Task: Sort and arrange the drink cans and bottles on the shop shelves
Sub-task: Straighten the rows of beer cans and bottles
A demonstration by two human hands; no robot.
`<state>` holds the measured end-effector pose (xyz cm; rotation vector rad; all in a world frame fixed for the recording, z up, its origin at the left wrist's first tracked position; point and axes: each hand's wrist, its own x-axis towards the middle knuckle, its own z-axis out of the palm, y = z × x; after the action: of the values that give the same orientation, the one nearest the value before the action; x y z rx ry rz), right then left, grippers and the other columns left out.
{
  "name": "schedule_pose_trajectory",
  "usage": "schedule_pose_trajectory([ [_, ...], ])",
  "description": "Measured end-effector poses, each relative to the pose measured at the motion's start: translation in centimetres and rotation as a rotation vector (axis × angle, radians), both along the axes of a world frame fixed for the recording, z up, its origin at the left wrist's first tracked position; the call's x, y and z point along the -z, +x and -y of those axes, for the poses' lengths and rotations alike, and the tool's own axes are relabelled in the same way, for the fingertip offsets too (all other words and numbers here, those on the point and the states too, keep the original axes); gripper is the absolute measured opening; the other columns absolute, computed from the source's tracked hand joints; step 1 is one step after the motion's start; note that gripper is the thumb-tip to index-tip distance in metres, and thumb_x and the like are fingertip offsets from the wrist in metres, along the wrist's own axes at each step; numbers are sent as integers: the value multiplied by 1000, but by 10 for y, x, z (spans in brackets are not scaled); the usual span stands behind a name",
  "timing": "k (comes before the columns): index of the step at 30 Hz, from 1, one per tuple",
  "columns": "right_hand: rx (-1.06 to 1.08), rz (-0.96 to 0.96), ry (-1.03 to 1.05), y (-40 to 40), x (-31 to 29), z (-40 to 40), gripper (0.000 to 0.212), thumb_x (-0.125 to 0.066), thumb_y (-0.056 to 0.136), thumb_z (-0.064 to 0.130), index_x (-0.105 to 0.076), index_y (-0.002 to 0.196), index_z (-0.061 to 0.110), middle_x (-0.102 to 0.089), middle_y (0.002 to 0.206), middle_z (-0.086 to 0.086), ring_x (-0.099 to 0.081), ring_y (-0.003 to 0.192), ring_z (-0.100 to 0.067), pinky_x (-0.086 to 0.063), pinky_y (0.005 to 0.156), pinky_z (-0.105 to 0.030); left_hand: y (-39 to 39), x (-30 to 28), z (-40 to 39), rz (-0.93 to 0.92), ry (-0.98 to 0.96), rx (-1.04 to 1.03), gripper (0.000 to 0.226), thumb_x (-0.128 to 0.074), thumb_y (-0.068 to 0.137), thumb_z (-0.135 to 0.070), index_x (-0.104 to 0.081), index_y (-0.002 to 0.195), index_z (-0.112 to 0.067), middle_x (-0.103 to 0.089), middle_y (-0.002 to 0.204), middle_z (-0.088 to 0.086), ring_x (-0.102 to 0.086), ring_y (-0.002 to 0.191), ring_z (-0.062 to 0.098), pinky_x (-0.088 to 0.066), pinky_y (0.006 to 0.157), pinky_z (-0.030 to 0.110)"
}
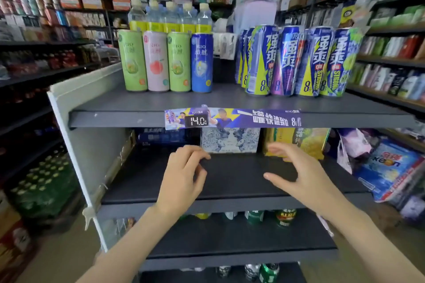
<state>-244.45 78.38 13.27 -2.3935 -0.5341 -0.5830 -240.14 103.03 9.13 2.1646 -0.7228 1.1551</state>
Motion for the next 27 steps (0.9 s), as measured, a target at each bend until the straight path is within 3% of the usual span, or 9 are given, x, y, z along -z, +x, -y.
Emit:
schedule_pose_trajectory([
  [2,61,-121,-5,7,26,26,54,-70,81,29,-43,128,29,-49,125,12,-47,114,-2,-41,99,-28,11,15,24,-95,57,9,24,-41,82,-15,-53,103,-18,-47,104,-4,-47,88,13,-34,78,23],
  [7,244,-296,164,52,67,107,81,-75,77,29,-30,142,15,-35,143,-5,-41,127,-20,-40,102,-37,49,43,116,-449,11,-54,41,-57,84,-12,-51,125,-12,-47,120,13,-46,103,32,-41,89,37],
  [10,330,-225,245,94,80,146,95,-78,75,28,-17,147,10,-27,148,-11,-24,138,-26,-27,112,-42,68,61,173,-577,153,-87,54,-57,87,-16,-40,138,-25,-33,139,14,-40,118,36,-34,101,41],
  [13,383,-180,386,133,93,171,98,-77,75,20,-12,147,5,-25,150,-13,-18,141,-28,-20,114,-38,85,74,214,-751,117,-127,57,-54,90,-20,-32,142,-32,-16,151,16,-42,120,42,-35,103,44],
  [15,436,-212,485,153,104,178,97,-76,77,20,-10,147,3,-25,151,-15,-23,140,-29,-23,112,-36,98,76,233,-760,145,-179,59,-53,91,-23,-28,143,-34,-11,153,18,-41,123,42,-37,103,44],
  [19,555,-213,538,178,115,176,84,-73,79,26,-23,143,6,-45,137,-15,-45,125,-32,-37,98,-38,124,74,254,-797,214,-232,66,-50,92,-29,-13,146,-39,-10,153,23,-23,139,34,-22,110,41],
  [23,597,-160,512,192,115,179,62,-75,78,21,-38,126,7,-52,125,-11,-53,113,-30,-41,88,-37,134,78,259,-820,231,-219,66,-48,93,-29,-11,146,-38,-11,154,21,-28,137,32,-20,113,37],
  [27,540,-170,495,200,116,177,50,-73,80,15,-41,118,7,-57,121,-8,-54,111,-26,-42,88,-35,137,76,260,-861,213,-260,67,-48,93,-34,-9,147,-36,-5,155,20,-29,136,34,-20,112,35],
])
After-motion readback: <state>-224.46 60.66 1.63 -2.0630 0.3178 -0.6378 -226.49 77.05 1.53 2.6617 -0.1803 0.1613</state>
